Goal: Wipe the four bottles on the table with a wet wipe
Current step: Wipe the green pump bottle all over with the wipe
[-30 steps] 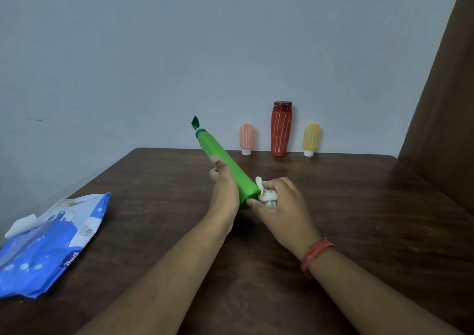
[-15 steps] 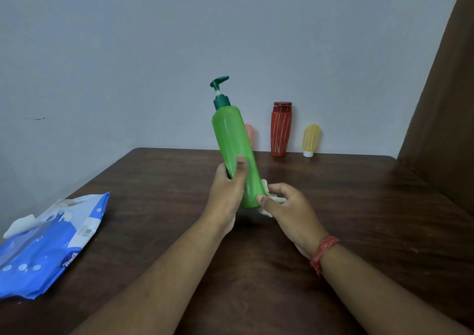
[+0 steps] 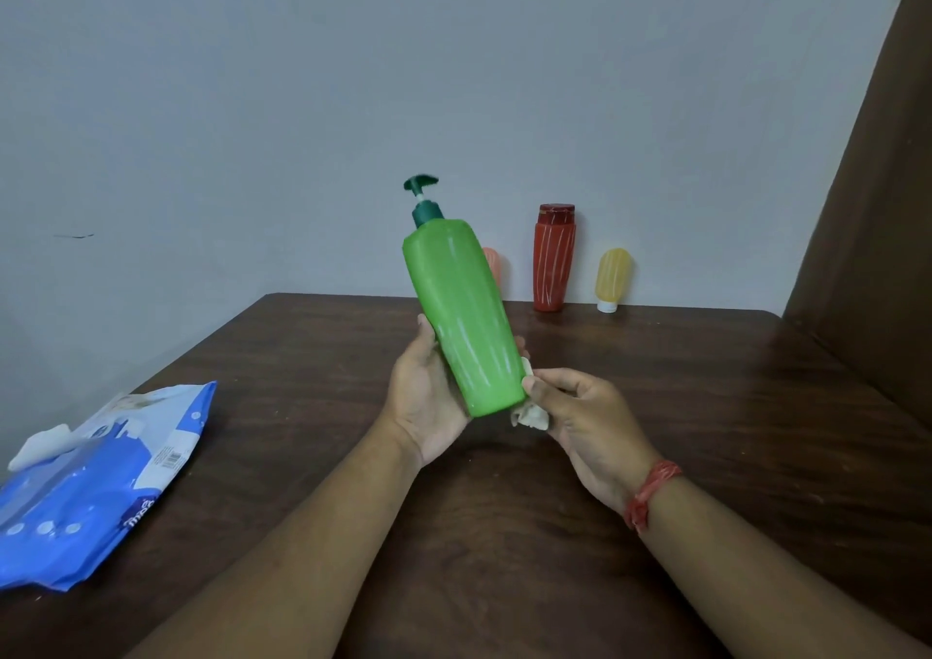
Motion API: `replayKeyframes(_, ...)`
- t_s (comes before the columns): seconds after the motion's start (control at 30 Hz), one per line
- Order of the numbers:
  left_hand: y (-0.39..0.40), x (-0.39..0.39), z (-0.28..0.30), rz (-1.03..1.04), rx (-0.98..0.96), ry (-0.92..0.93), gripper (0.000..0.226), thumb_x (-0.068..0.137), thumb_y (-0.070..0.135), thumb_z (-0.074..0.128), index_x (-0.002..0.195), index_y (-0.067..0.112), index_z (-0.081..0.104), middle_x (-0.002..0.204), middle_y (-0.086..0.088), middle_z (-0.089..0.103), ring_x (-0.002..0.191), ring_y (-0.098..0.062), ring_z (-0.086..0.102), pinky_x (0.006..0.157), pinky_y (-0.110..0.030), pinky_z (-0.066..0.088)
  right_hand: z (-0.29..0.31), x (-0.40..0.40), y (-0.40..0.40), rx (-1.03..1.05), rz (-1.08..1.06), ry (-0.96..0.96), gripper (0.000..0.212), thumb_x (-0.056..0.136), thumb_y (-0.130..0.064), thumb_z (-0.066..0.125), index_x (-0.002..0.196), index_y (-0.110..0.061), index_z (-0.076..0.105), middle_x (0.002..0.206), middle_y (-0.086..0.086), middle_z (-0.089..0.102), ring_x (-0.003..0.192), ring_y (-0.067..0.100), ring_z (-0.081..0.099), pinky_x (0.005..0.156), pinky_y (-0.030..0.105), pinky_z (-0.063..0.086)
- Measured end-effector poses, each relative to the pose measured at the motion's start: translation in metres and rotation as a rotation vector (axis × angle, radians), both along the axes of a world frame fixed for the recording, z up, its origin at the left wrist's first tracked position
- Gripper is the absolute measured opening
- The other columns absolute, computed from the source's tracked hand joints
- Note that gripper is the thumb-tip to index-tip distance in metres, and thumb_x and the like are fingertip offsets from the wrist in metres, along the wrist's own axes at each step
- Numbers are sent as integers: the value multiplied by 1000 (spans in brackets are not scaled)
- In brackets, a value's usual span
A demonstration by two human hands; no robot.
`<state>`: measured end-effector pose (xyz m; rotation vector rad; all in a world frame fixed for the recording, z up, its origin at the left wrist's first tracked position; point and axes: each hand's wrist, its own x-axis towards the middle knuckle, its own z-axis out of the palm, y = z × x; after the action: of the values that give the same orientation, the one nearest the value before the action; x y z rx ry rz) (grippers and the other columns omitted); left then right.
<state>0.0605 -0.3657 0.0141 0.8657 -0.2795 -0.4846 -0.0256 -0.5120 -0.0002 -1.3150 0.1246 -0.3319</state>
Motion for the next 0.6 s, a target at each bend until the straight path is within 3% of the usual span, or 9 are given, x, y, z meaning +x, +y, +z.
replayKeyframes(0.07,0,-1,0,-18,-1,-3,77,100,66,26,129,8,67,128,-28,63,121,-43,61,106,-56,46,-1,1,-2,-54,-3,9,15,89,-8,68,102,-1,71,96,17,75,91,28,71,91,45,56)
replayKeyframes(0.23,-3,-5,-2,41,64,-43,82,95,72,32,133,6,62,113,-23,69,101,-36,68,91,-50,55,7,-1,-10,-244,-143,-41,7,88,-7,70,92,-8,75,85,5,76,74,9,67,65,18,52)
replayKeyframes(0.4,-3,-11,-4,-60,146,-47,88,91,77,31,125,4,66,97,-23,68,82,-35,68,76,-48,57,13,-2,-21,-216,-327,-146,11,92,-14,67,96,-21,75,91,0,75,88,11,69,77,24,55)
replayKeyframes(0.47,-4,-13,-3,-107,202,-84,87,92,76,31,125,4,66,99,-23,67,80,-36,67,72,-45,57,16,-2,-21,-334,-419,-228,17,94,-14,64,103,-24,74,96,-5,72,91,5,67,76,16,52)
replayKeyframes(0.6,-10,-22,-2,-177,321,-177,82,88,73,35,123,7,67,98,-22,70,79,-37,67,72,-45,56,19,0,-24,-629,-536,-387,31,94,-1,59,120,-15,68,113,-19,59,109,-3,57,94,11,43)
